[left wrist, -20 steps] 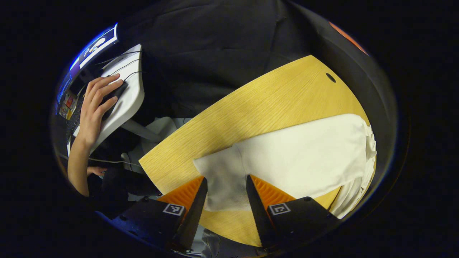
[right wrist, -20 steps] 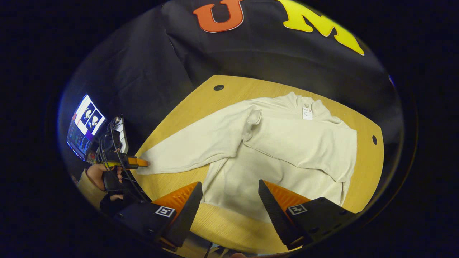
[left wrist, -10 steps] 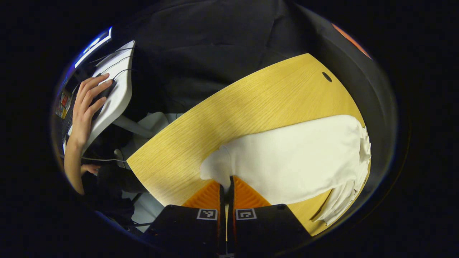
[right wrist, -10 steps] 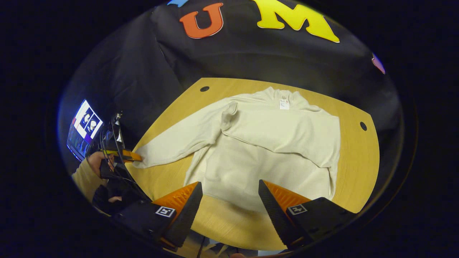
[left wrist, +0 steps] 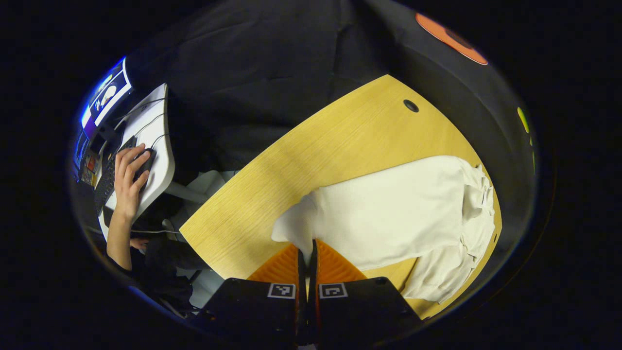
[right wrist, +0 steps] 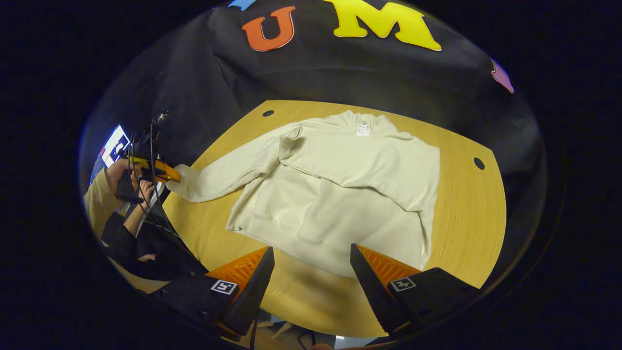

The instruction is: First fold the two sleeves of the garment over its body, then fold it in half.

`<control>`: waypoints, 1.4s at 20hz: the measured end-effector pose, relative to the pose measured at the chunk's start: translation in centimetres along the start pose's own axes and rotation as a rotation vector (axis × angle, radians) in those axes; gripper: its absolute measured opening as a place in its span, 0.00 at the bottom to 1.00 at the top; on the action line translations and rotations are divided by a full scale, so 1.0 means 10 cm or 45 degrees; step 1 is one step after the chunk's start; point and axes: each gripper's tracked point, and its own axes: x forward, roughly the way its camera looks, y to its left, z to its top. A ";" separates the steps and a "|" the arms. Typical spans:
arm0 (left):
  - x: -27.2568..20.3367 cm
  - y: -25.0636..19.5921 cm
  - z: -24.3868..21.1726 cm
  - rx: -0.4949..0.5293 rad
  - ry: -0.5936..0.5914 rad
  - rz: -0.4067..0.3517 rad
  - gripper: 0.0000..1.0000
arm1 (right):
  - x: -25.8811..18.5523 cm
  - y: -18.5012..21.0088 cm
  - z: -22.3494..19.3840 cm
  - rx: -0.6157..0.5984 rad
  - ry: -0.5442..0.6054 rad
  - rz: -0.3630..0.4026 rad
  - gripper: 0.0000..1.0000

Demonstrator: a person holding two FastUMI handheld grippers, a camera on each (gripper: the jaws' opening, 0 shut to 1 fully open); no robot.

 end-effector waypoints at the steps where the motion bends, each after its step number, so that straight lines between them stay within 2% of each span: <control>1: -0.06 -0.16 0.04 0.023 -0.012 -0.007 0.04 | -0.02 -0.04 -0.02 0.009 -0.003 0.006 0.97; 3: -0.17 -0.53 0.13 0.083 -0.032 -0.026 0.04 | -0.04 -0.12 -0.05 0.047 -0.007 0.023 0.94; 5: -0.26 -0.97 0.16 0.152 -0.047 -0.056 0.04 | -0.06 -0.25 -0.07 0.067 -0.012 0.026 0.97; 9: -0.38 -2.01 0.16 0.325 -0.062 -0.131 0.04 | -0.12 -0.74 -0.10 0.094 -0.044 -0.035 0.94; 10: -0.41 -2.26 0.15 0.359 -0.063 -0.149 0.04 | -0.13 -0.84 -0.13 0.097 -0.046 -0.045 0.97; 13: -0.48 -3.04 0.09 0.464 -0.064 -0.204 0.04 | -0.16 -1.09 -0.21 0.157 -0.041 -0.060 0.97; 17: -0.59 -4.44 -0.25 0.646 -0.037 -0.319 0.04 | -0.23 -1.50 -0.34 0.238 -0.044 -0.088 0.97; 19: -0.61 -4.93 -0.40 0.732 -0.032 -0.334 0.04 | -0.24 -1.64 -0.41 0.264 -0.041 -0.096 0.97; 21: -0.63 -5.33 -0.58 0.832 -0.015 -0.353 0.04 | -0.22 -1.78 -0.49 0.276 -0.029 -0.115 0.94; 22: -0.63 -5.55 -0.67 0.875 -0.015 -0.362 0.03 | -0.22 -1.84 -0.53 0.283 -0.025 -0.125 0.97; 24: -0.61 -5.94 -0.86 0.936 0.004 -0.374 0.04 | -0.21 -1.97 -0.57 0.299 -0.028 -0.150 0.97; 25: -0.61 -6.13 -0.95 0.963 0.009 -0.380 0.04 | -0.21 -1.99 -0.61 0.315 -0.025 -0.151 0.94; 26: -0.60 -6.32 -1.03 0.991 0.011 -0.382 0.04 | -0.20 -2.00 -0.64 0.328 -0.020 -0.154 0.97; 28: -0.60 -6.67 -1.17 1.041 0.023 -0.398 0.04 | -0.21 -2.05 -0.72 0.333 -0.012 -0.164 0.97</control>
